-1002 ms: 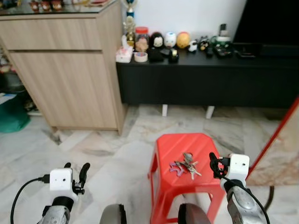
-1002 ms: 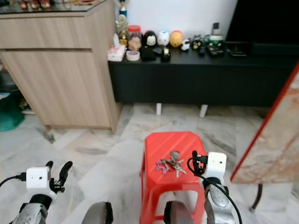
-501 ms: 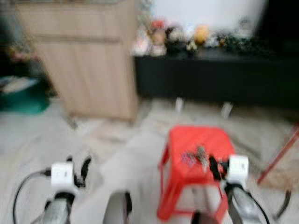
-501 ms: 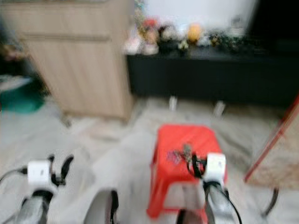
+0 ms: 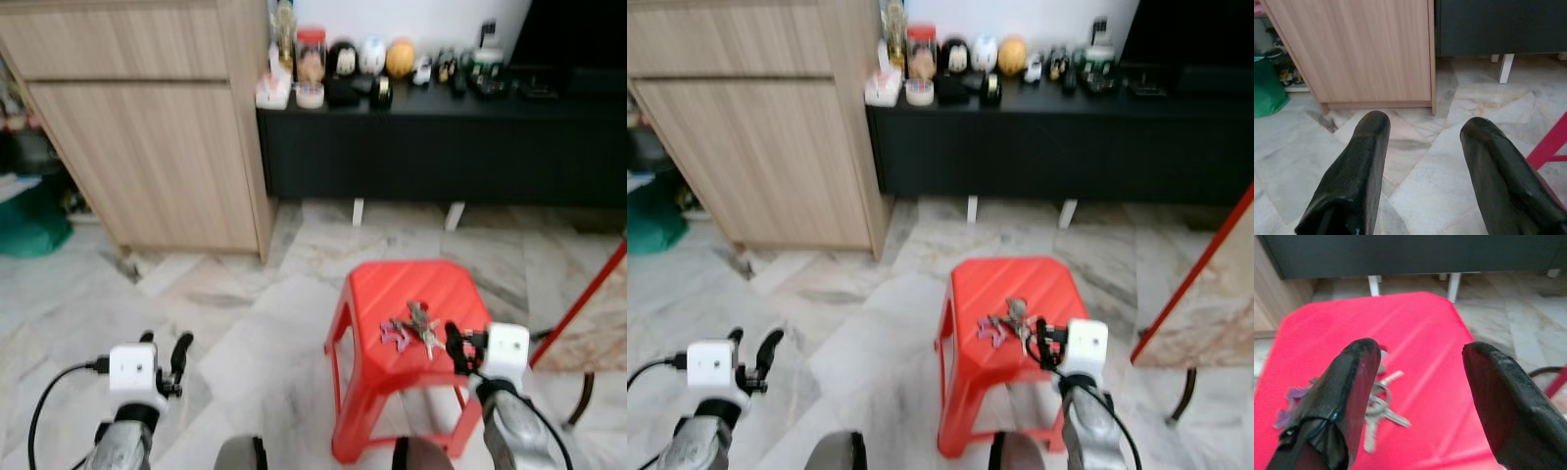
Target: Hang keys on a hook
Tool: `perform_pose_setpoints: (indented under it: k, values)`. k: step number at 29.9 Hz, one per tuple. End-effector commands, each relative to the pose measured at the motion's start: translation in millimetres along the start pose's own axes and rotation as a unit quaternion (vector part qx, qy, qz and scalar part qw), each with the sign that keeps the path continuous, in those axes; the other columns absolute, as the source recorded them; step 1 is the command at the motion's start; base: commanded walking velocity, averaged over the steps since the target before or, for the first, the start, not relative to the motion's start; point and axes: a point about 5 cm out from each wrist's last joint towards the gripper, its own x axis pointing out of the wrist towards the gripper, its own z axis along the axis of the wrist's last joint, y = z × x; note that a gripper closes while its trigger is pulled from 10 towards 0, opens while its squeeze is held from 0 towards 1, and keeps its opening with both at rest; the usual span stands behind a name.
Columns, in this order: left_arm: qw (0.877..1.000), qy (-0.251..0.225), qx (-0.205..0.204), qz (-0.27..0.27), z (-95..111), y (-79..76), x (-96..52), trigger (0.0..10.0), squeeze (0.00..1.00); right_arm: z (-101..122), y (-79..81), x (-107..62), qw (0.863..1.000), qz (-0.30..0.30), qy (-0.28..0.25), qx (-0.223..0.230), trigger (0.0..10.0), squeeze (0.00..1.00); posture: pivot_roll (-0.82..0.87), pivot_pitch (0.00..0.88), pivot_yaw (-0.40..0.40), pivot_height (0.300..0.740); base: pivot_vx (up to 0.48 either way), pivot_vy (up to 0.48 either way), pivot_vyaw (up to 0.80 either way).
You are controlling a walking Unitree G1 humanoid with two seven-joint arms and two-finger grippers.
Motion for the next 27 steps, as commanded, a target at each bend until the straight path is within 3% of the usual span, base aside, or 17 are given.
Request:
perform_pose_setpoints:
  k: [1, 14, 27]
  values:
    - [1.0, 0.001, 0.001, -0.002, -0.5, -1.4, 0.2, 10.0, 0.0, -3.0, -4.7, -0.5, 1.0, -0.011, 0.013, 0.003, 10.0, 0.0, 0.08, 0.0, -0.018, 0.58, 0.251, 0.0, 0.0]
    - [1.0, 0.0, 0.002, 0.001, 0.2, 0.3, -0.4, 10.0, 0.0, 2.5, -4.5, 4.4, 1.0, -0.006, 0.005, -0.002, 10.0, 0.0, 0.09, 0.0, -0.016, 0.58, 0.058, 0.0, 0.0]
    - [1.0, -0.001, 0.004, 0.0, 1.0, 1.6, -1.0, 10.0, 0.0, 4.1, -6.0, 7.0, 1.0, -0.006, 0.005, -0.005, 10.0, 0.0, 0.09, 0.0, -0.013, 0.58, 0.284, 0.0, 0.0]
